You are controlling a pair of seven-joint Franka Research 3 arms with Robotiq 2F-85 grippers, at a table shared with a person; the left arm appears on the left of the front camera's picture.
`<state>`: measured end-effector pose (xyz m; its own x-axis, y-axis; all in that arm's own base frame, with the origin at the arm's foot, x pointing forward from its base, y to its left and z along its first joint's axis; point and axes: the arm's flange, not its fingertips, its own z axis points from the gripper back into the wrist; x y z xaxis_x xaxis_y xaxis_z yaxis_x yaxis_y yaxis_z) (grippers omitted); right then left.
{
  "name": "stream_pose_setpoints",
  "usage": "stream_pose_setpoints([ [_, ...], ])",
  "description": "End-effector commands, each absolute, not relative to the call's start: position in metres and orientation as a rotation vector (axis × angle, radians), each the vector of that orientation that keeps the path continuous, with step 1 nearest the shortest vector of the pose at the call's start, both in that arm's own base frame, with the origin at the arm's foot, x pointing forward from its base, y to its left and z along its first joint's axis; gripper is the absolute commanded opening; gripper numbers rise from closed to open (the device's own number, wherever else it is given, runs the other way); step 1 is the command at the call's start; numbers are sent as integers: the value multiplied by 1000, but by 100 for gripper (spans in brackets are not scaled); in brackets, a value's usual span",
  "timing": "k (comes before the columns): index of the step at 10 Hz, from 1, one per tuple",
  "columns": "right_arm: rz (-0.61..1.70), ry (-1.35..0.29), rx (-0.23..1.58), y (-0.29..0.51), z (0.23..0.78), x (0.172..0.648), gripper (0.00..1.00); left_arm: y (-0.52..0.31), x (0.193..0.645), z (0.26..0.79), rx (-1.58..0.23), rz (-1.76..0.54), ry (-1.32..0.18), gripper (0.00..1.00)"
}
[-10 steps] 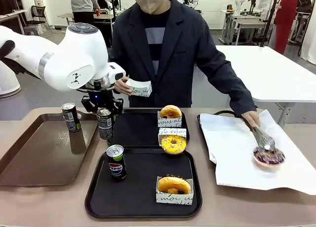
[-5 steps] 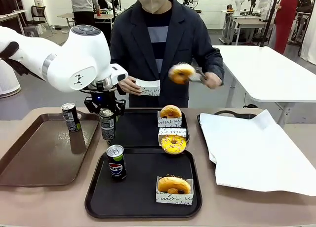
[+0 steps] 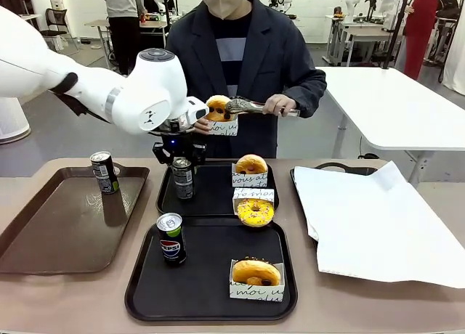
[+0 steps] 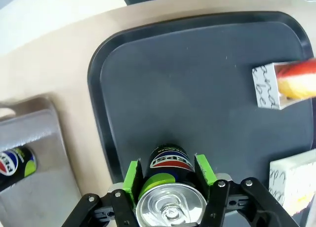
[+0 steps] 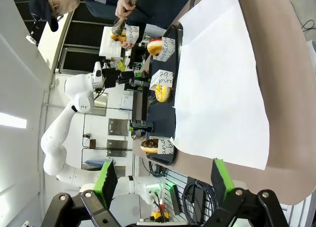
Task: Set up donuts and drinks on trays.
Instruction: Pick up one Pepsi coke from the Handle tray and place it on the Flat Tray without a Pepsi coke.
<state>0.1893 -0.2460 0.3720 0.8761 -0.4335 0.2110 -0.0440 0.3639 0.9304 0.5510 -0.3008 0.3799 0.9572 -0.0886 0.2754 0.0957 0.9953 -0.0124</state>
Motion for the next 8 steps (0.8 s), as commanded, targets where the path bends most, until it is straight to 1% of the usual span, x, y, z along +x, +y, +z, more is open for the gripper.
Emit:
stream_pose_setpoints([
  [1,-255,-497,1198,-245,373,192,100,-310,565,380,-39,-60,-301,56],
  [2,-255,-497,1198,-245,373,192,100,-310,564,380,-43,-63,-302,56],
  [4,-255,-497,1198,-245,373,192,100,-306,544,396,-26,-82,-293,56],
  [6,-255,-497,1198,-245,373,192,100,-288,499,441,18,-114,-320,56],
  [8,-255,-497,1198,-245,373,192,100,-260,448,480,-8,-190,-342,56],
])
